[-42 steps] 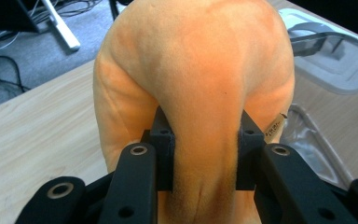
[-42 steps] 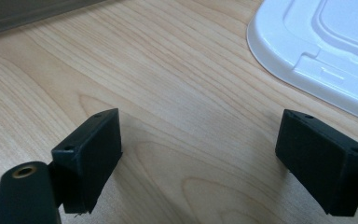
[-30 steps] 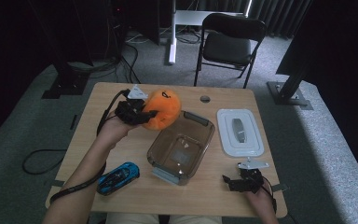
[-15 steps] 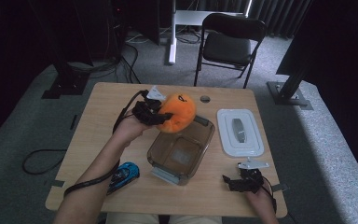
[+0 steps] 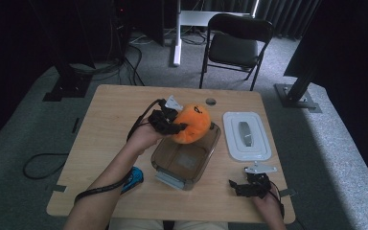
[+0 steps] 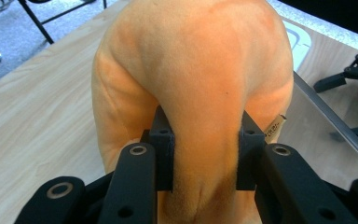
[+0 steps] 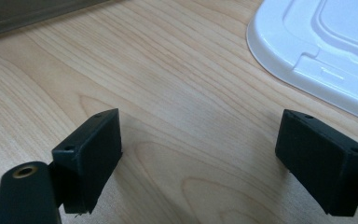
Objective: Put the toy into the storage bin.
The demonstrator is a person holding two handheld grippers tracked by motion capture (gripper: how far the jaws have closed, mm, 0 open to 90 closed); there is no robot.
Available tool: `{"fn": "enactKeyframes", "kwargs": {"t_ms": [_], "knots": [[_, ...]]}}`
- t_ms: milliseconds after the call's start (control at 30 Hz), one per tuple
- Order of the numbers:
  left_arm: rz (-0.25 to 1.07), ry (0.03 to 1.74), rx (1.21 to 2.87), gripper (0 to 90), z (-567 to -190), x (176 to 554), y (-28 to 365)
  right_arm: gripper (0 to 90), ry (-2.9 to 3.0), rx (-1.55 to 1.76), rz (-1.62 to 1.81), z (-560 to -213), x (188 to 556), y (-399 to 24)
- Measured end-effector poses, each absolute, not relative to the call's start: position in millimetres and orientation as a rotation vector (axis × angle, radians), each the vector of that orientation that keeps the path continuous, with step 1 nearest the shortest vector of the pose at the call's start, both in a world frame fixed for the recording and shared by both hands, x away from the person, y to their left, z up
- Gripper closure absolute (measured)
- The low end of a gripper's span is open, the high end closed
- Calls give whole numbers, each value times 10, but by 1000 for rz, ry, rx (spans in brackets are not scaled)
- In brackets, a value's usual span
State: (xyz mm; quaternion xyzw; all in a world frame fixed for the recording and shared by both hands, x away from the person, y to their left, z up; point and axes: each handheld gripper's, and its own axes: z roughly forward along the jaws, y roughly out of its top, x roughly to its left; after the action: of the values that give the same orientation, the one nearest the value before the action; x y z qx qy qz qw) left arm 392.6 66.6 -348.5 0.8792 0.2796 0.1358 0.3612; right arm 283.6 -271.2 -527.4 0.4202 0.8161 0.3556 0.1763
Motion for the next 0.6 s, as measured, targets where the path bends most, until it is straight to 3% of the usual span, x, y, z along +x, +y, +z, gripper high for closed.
{"fn": "enactKeyframes", "kwargs": {"t_ms": [600], "knots": [[279, 706, 2323, 685, -3705, 3877, 559, 139, 2306, 1194, 1003, -5274, 2836, -2711]]}}
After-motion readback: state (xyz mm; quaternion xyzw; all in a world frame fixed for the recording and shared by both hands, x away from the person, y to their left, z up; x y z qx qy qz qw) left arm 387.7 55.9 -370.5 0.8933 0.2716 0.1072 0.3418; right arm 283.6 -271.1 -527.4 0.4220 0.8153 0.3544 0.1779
